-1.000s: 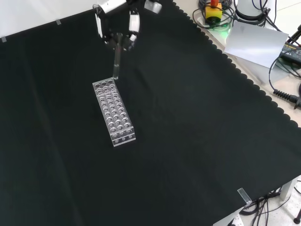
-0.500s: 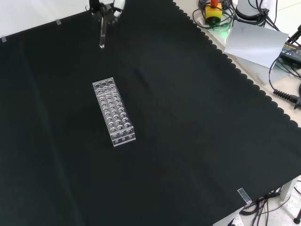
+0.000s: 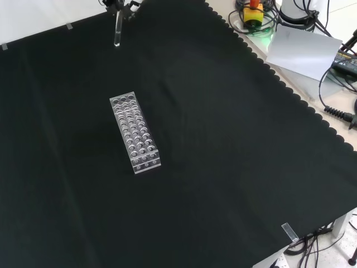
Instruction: Shake the test tube.
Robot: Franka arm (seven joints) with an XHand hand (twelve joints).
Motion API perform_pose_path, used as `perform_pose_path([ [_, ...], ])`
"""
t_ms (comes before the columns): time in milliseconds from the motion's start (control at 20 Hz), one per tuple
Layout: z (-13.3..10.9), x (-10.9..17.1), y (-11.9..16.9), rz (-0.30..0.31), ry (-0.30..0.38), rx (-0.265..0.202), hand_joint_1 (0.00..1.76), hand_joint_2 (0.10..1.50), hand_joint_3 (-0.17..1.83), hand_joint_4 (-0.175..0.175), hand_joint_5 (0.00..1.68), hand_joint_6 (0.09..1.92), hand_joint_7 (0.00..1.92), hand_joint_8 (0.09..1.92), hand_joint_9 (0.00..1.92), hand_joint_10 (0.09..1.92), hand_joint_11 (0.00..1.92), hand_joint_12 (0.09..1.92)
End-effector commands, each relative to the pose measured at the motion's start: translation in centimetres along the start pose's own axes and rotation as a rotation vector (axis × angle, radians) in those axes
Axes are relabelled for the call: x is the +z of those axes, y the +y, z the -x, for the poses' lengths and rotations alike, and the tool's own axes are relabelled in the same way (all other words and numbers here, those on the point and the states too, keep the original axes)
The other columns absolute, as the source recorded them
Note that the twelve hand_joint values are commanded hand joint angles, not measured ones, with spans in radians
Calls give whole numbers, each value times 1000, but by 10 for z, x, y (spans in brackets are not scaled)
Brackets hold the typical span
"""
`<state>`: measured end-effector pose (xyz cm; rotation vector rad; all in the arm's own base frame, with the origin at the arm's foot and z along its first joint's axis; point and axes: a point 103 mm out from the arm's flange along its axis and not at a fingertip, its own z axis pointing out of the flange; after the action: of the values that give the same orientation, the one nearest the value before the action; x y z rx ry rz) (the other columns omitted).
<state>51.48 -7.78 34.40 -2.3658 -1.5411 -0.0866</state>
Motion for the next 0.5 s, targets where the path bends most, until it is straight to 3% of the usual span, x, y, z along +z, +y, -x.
perform_pose_path([
  [50, -66, 23, -9, -52, 15, -118, 1435, 587, 716, -175, 1292, 608, 1365, 669, 1318, 571, 1203, 900],
  [500, -172, 54, -36, -137, 41, -308, 1435, 587, 717, -175, 1292, 608, 1364, 670, 1318, 571, 1203, 900],
])
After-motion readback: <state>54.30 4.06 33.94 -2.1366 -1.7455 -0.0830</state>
